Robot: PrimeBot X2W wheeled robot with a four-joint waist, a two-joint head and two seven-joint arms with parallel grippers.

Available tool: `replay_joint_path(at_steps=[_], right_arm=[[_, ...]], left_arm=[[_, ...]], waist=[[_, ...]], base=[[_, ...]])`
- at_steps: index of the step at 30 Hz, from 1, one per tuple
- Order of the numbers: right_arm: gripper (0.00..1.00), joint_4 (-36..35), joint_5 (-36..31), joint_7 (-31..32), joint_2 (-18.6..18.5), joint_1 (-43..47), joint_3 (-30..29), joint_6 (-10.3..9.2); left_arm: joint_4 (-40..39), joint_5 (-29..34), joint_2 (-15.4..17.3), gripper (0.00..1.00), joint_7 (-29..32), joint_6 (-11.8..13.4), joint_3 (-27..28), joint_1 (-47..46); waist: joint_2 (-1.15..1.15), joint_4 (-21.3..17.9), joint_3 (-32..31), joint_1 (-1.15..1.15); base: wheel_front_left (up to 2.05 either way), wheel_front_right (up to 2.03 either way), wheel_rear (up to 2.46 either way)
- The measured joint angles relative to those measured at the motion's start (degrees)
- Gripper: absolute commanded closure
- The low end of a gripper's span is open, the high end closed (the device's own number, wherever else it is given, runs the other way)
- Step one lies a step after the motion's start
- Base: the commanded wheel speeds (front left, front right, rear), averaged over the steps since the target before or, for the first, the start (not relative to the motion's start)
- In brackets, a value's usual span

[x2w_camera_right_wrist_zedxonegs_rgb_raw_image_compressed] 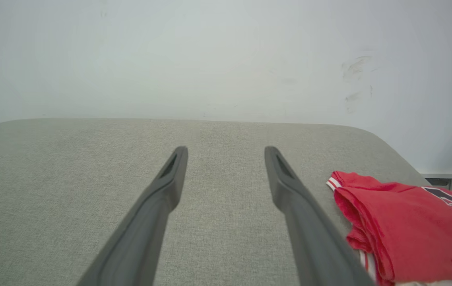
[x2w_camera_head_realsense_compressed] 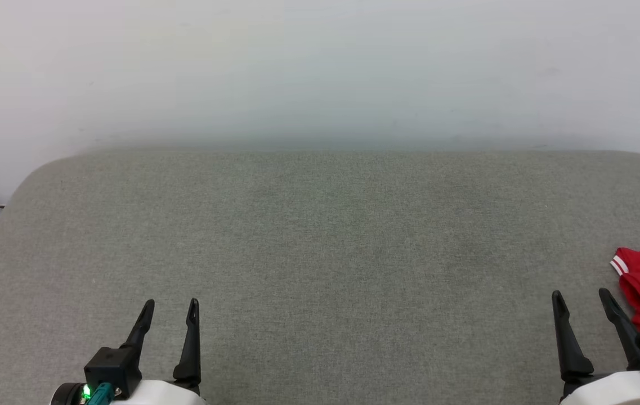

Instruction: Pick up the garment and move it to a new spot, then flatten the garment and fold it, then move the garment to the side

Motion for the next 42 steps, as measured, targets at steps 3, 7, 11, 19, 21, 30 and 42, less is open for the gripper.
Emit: replay_joint_path(at_steps=[3,7,11,19,21,30,42], right_arm=[[0.00,-4.1,0.3,1.6,0.0,2.2,0.5,-0.01],[0.00,-5.7,0.6,2.6,0.0,3.0,0.5,-0.01],[0.00,-6.1,0.8,2.9,0.0,3.0,0.8,-0.01],[0.00,-5.8,1.3,2.7,0.0,3.0,1.5,-0.01],[0.00,-5.7,1.3,2.6,0.0,2.9,1.6,-0.01],[1.00,-2.3,7.9,2.8,0.1,3.0,1.9,0.00],[1.00,1.4,21.2,3.4,0.0,0.6,2.1,-0.01]], left_arm=[[0.9,1.0,-0.5,0.00,0.0,-0.8,0.5,0.1],[1.5,1.6,-0.9,0.00,0.0,-1.5,0.7,0.1],[2.0,2.1,-1.4,0.00,0.0,-1.9,1.0,0.1],[2.7,2.8,-1.9,0.00,0.0,-2.9,1.6,-0.1],[2.8,2.9,-2.1,0.00,0.0,-3.2,1.7,-0.4],[5.1,-3.0,-2.8,1.00,2.3,-3.5,2.6,0.4],[5.1,-15.0,-3.5,1.00,5.3,-4.4,4.3,-0.8]], waist=[[0.00,-0.3,-0.8,0.01],[0.00,-0.6,-1.2,0.00],[0.00,-0.8,-1.3,0.01],[0.00,-0.7,-1.3,0.01],[0.00,-0.7,-1.3,0.01],[0.00,-0.7,-1.2,0.01],[0.00,-0.8,-0.8,0.01]], base=[[0.00,0.00,0.00],[0.00,0.00,0.00],[0.00,0.00,0.00],[0.00,0.00,0.00],[0.00,0.00,0.00],[0.00,0.00,0.00],[0.00,0.00,0.00]])
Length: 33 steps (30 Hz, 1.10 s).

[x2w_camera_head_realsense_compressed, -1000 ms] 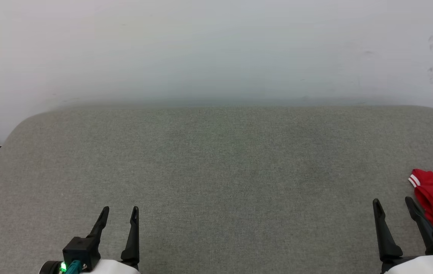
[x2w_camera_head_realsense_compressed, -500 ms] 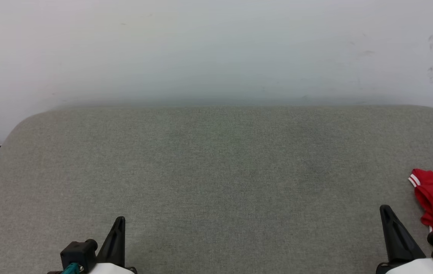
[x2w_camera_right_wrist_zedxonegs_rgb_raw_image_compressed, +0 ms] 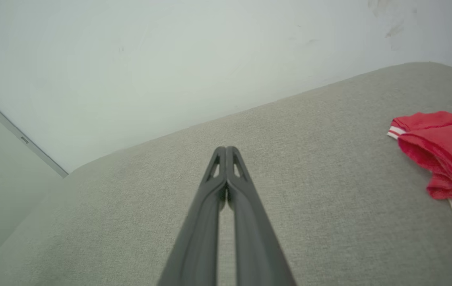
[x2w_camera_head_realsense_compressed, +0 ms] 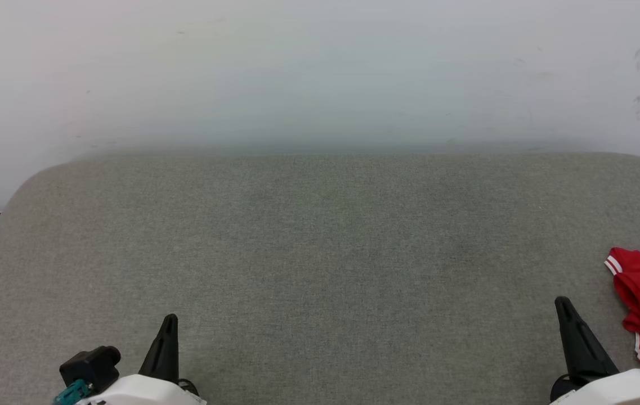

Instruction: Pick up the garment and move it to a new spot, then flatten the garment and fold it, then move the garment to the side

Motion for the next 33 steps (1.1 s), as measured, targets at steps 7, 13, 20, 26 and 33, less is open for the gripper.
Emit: replay_joint_path(at_steps=[7,13,20,26,33], right_arm=[[1.00,1.8,6.9,0.1,-0.1,-1.4,0.1,0.00],[1.00,3.2,12.2,0.4,-0.1,-2.6,0.1,0.00],[1.00,4.8,18.2,0.6,-0.2,-3.8,0.2,-0.01],[1.00,6.1,22.8,1.0,-0.3,-4.8,0.2,-0.01],[1.00,7.5,28.1,1.1,-0.3,-5.8,0.1,-0.01]], left_arm=[[0.1,-6.3,-0.3,1.00,1.6,-0.5,1.0,-0.6],[0.2,-11.3,-0.6,1.00,2.9,-0.7,1.7,-1.4],[0.3,-16.6,-1.1,1.00,4.1,-1.0,2.5,-2.0],[0.4,-21.0,-1.4,1.00,5.4,-1.4,3.2,-2.6],[0.5,-25.7,-1.7,1.00,6.6,-1.5,3.9,-3.2]], waist=[[0.00,0.0,0.2,0.00],[0.00,-0.1,0.4,0.00],[0.00,-0.1,0.6,0.00],[0.00,-0.1,0.7,0.00],[0.00,-0.1,0.9,0.00]], base=[[0.00,0.00,0.00],[0.00,0.00,0.00],[0.00,0.00,0.00],[0.00,0.00,0.00],[0.00,0.00,0.00]])
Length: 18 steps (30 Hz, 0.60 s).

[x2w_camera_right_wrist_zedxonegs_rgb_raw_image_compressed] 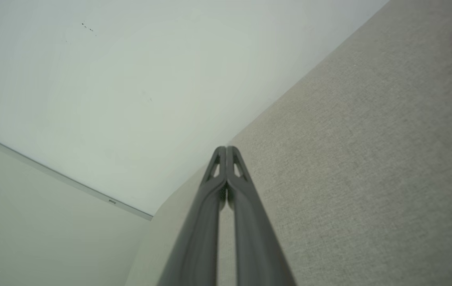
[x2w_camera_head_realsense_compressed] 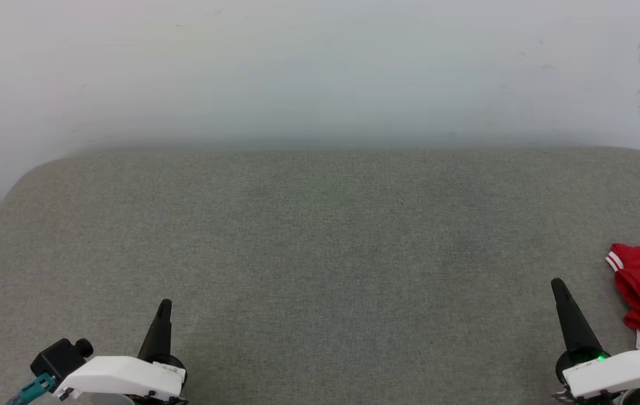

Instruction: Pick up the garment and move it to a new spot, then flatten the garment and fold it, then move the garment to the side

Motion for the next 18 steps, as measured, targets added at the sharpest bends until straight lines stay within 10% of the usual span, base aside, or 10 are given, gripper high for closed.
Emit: replay_joint_path(at_steps=[18], right_arm=[[1.00,3.1,11.6,0.8,-0.1,-2.6,-0.1,0.00]], left_arm=[[0.3,-10.8,-0.5,1.00,3.0,-1.0,1.7,-1.5]], waist=[[0.00,-0.1,0.5,0.00]], base=[[0.00,0.00,0.00]])
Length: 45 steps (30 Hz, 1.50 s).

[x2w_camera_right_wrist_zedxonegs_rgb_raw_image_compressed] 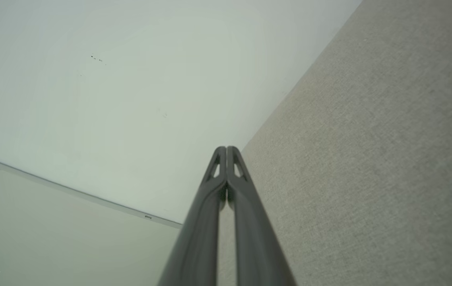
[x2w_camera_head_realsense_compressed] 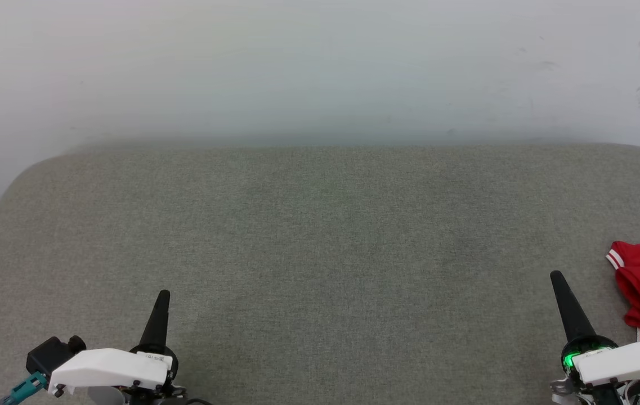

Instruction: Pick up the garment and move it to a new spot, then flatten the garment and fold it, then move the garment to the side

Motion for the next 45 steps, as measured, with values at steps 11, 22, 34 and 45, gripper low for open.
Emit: replay_joint_path(at_steps=[11,22,34,45], right_arm=[[1.00,1.7,6.3,0.4,0.0,-1.2,-0.1,0.00],[1.00,3.3,11.9,0.7,0.0,-2.3,-0.2,-0.01],[1.00,4.8,17.6,1.1,0.0,-3.6,-0.4,-0.01],[1.00,6.2,22.2,1.6,0.0,-4.7,-0.5,-0.01]], left_arm=[[0.2,-5.9,-0.4,1.00,1.5,-0.5,1.0,-0.6],[0.3,-11.1,-0.8,1.00,3.0,-0.8,1.8,-1.4],[0.4,-16.4,-1.1,1.00,4.4,-1.1,2.6,-2.3],[0.6,-20.8,-1.3,1.00,5.5,-1.5,3.3,-2.8]], waist=[[0.00,0.0,0.3,0.00],[0.00,-0.1,0.6,0.00],[0.00,-0.1,0.9,0.00],[0.00,-0.2,1.2,0.00]], base=[[0.00,0.00,0.00],[0.00,0.00,0.00],[0.00,0.00,0.00],[0.00,0.00,0.00]])
